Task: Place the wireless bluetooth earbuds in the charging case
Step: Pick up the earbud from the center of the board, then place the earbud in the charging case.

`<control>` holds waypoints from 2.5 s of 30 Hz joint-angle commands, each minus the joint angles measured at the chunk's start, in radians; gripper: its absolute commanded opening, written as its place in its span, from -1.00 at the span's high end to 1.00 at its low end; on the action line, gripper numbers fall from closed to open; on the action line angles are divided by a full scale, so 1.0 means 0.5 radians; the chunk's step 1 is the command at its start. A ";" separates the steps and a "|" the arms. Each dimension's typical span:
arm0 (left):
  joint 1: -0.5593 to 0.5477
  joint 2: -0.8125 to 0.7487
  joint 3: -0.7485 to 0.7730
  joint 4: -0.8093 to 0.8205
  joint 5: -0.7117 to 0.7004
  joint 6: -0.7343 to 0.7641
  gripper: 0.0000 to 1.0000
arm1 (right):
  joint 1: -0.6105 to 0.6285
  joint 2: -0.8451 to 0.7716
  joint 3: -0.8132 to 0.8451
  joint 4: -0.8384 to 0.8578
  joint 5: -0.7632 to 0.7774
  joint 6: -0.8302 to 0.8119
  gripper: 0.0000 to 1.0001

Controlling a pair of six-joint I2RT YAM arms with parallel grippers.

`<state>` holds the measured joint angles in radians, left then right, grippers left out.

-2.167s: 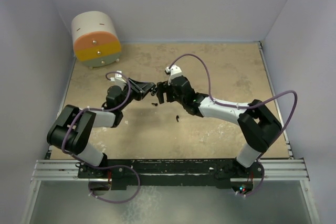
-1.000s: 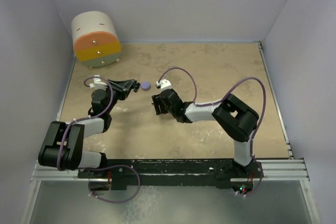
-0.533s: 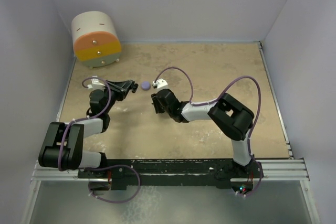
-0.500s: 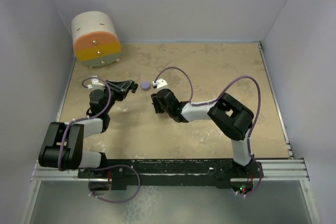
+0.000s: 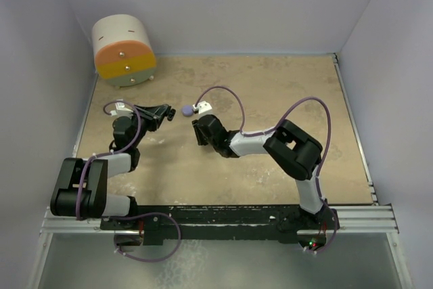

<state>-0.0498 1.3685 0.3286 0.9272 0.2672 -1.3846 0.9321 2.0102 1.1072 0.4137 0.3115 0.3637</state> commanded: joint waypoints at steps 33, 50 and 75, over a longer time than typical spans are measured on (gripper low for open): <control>0.047 0.085 -0.026 0.215 0.104 0.005 1.00 | 0.037 -0.240 0.148 -0.480 0.073 -0.123 0.80; -0.029 0.143 0.035 0.307 0.144 -0.024 1.00 | 0.032 -0.290 1.194 -1.750 -0.141 -0.395 0.80; -0.333 0.085 0.126 0.008 -0.043 0.349 1.00 | 0.032 -0.110 1.474 -2.153 -0.277 -0.436 0.89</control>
<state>-0.1982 1.4567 0.3504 0.9440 0.2794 -1.2854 0.9482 1.9900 1.8652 -0.6594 0.1898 0.1463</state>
